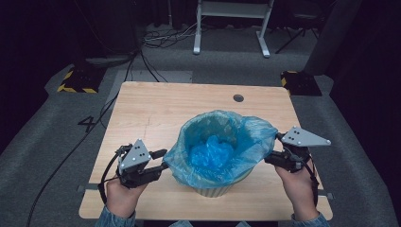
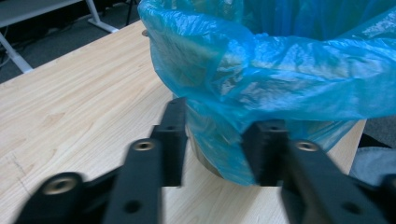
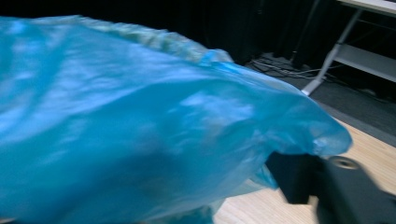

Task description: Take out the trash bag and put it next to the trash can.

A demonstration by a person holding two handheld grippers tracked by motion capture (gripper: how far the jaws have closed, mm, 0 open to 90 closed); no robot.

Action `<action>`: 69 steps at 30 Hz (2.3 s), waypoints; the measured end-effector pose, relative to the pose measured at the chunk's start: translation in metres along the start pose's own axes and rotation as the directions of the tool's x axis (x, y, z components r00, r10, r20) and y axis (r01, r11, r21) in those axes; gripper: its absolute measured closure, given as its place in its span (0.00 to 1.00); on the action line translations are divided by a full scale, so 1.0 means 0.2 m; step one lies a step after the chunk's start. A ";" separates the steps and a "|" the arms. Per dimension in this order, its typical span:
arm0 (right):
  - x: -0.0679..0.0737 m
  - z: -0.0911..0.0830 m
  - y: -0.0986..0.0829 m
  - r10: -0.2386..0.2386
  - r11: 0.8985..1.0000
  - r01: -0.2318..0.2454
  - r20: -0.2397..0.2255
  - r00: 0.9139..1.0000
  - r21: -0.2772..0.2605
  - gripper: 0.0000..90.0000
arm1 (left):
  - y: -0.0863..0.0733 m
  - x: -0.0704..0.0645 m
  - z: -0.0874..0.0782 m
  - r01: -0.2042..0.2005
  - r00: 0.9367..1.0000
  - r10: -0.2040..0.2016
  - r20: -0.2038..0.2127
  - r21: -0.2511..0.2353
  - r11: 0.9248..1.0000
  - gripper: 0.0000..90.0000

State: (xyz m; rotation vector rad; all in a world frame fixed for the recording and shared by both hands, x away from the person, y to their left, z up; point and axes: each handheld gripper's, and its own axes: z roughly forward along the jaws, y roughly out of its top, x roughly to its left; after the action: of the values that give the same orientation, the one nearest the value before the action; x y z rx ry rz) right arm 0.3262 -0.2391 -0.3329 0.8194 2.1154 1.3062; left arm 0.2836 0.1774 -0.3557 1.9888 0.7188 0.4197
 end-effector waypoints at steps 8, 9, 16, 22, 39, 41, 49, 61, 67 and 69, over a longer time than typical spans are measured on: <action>-0.05 0.05 0.01 0.007 1.000 -0.007 -0.001 1.000 0.009 0.58 | 0.03 0.01 0.04 0.004 1.000 -0.004 0.031 0.012 1.000 0.65; -0.05 0.05 0.01 0.007 1.000 -0.007 -0.001 1.000 0.009 0.58 | 0.03 0.01 0.04 0.004 1.000 -0.004 0.031 0.012 1.000 0.69; -0.06 0.09 0.06 -0.008 1.000 0.009 -0.055 0.998 0.009 0.94 | 0.04 0.01 0.06 -0.007 0.998 0.005 0.063 0.028 1.000 0.79; -0.06 0.12 0.14 -0.031 0.999 0.032 -0.082 0.996 0.013 0.99 | 0.06 0.02 0.05 -0.002 0.998 0.001 0.066 0.016 1.000 0.87; 0.13 0.11 0.39 -0.140 0.989 0.127 -0.173 0.975 -0.080 0.99 | 0.14 -0.01 -0.02 -0.045 0.998 0.047 0.048 -0.053 0.998 0.94; 0.16 0.12 0.40 -0.142 0.987 0.122 -0.226 0.964 -0.100 0.99 | 0.16 -0.02 -0.02 -0.053 0.997 0.056 0.052 -0.057 0.997 0.94; 0.24 0.18 0.42 -0.123 0.992 0.101 -0.371 0.920 -0.079 0.70 | 0.26 -0.07 0.00 -0.097 0.993 0.102 0.064 -0.078 0.992 0.94; 0.42 0.32 0.46 -0.184 0.980 0.197 -0.485 0.855 -0.025 0.48 | 0.32 -0.11 0.01 -0.113 0.989 0.122 0.081 -0.110 0.988 0.94; 0.49 0.43 0.46 -0.191 0.972 0.233 -0.517 0.834 0.017 0.45 | 0.33 -0.11 0.02 -0.115 0.989 0.125 0.082 -0.114 0.987 0.95; 0.50 0.45 0.46 -0.187 0.971 0.236 -0.521 0.833 0.029 0.46 | 0.33 -0.10 0.01 -0.103 0.990 0.114 0.083 -0.127 0.987 0.95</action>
State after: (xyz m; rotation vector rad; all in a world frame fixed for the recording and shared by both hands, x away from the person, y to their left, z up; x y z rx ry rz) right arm 0.3419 -0.0801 -0.2965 0.2575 2.6081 1.4281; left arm 0.2898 0.1378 -0.2994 1.9235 0.5174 0.4253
